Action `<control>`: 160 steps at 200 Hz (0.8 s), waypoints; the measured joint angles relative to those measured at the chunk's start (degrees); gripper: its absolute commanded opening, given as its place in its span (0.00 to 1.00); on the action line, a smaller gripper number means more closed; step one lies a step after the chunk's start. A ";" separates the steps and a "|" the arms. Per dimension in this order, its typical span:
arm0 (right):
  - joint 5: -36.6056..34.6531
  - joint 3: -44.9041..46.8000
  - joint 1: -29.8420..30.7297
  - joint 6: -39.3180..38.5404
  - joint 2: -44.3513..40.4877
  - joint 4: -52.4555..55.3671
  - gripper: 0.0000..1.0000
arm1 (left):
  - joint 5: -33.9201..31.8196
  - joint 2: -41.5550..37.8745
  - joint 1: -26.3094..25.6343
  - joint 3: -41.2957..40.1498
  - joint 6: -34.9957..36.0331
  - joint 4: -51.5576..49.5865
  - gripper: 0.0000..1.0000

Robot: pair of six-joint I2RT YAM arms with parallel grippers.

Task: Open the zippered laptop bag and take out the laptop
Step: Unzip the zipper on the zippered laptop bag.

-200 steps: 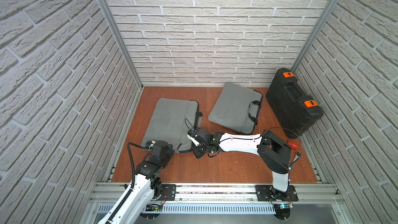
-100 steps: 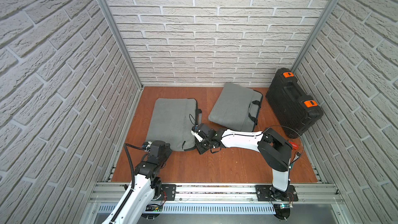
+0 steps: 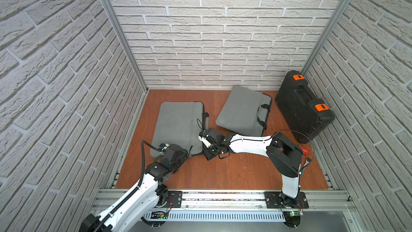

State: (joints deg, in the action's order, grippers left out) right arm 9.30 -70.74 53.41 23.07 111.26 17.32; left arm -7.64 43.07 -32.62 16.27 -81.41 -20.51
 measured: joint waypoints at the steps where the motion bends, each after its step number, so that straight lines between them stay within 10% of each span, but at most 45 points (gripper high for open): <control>1: 0.02 0.02 -0.02 0.02 0.00 -0.02 0.06 | -0.09 0.55 -0.39 0.15 -0.13 0.13 0.71; 115: 2.58 1.90 0.13 1.55 0.00 -4.00 0.06 | -3.74 16.59 -7.69 4.44 -3.78 11.19 0.57; 160: 2.67 1.95 0.39 2.56 0.02 -4.52 0.06 | -4.28 17.31 -8.09 3.89 -5.20 11.58 0.35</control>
State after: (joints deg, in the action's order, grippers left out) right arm 11.97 -68.79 53.80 25.63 111.28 12.80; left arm -11.92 60.38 -40.71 20.16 -86.61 -8.93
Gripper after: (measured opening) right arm 0.061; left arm 0.409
